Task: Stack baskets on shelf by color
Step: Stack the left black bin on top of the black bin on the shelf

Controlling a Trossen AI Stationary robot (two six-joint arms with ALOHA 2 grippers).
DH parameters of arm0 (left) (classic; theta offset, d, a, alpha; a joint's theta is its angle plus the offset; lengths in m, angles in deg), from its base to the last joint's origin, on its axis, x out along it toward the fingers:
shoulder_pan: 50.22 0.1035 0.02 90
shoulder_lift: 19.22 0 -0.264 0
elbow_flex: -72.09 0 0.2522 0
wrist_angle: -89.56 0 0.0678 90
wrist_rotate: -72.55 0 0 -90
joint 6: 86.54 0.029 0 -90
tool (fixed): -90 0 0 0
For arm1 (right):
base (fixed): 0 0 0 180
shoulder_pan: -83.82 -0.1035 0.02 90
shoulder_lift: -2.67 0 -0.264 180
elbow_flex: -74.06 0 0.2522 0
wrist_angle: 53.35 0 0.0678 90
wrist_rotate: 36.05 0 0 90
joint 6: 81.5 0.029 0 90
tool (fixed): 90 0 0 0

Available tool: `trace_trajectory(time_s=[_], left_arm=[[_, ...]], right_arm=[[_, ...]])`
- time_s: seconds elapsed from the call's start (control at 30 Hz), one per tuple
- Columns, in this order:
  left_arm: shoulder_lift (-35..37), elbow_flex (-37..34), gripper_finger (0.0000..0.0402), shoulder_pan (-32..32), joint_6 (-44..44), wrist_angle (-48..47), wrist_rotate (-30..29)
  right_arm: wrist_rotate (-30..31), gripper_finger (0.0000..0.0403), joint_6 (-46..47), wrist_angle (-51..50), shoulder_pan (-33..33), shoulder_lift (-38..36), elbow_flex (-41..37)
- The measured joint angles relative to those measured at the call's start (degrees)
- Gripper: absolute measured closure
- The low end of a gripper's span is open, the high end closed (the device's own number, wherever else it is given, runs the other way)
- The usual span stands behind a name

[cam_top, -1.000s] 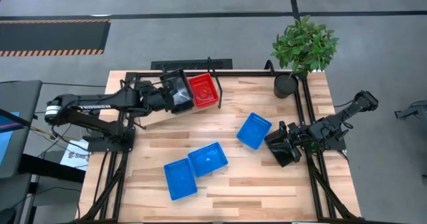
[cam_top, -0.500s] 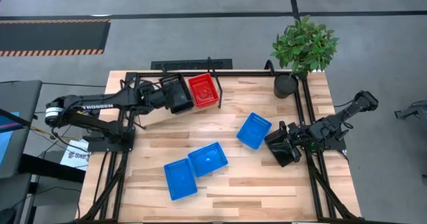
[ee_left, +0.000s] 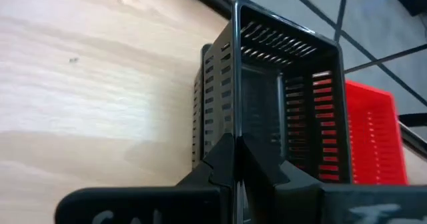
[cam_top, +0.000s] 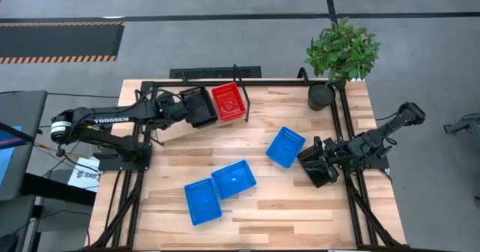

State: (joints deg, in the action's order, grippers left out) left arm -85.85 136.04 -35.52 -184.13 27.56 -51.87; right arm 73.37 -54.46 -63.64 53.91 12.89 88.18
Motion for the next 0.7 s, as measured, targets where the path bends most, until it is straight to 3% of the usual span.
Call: trace_trajectory(time_s=[0.33,0.7], left_arm=[[0.0,-1.0,0.0399,0.8,3.5,6.5,0.2],[0.0,-1.0,0.0399,1.4,5.7,6.1,1.2]], right_arm=[[0.0,0.0269,0.0,0.0,0.0,0.0,0.0],[0.0,0.0269,0.0,0.0,0.0,0.0,0.0]])
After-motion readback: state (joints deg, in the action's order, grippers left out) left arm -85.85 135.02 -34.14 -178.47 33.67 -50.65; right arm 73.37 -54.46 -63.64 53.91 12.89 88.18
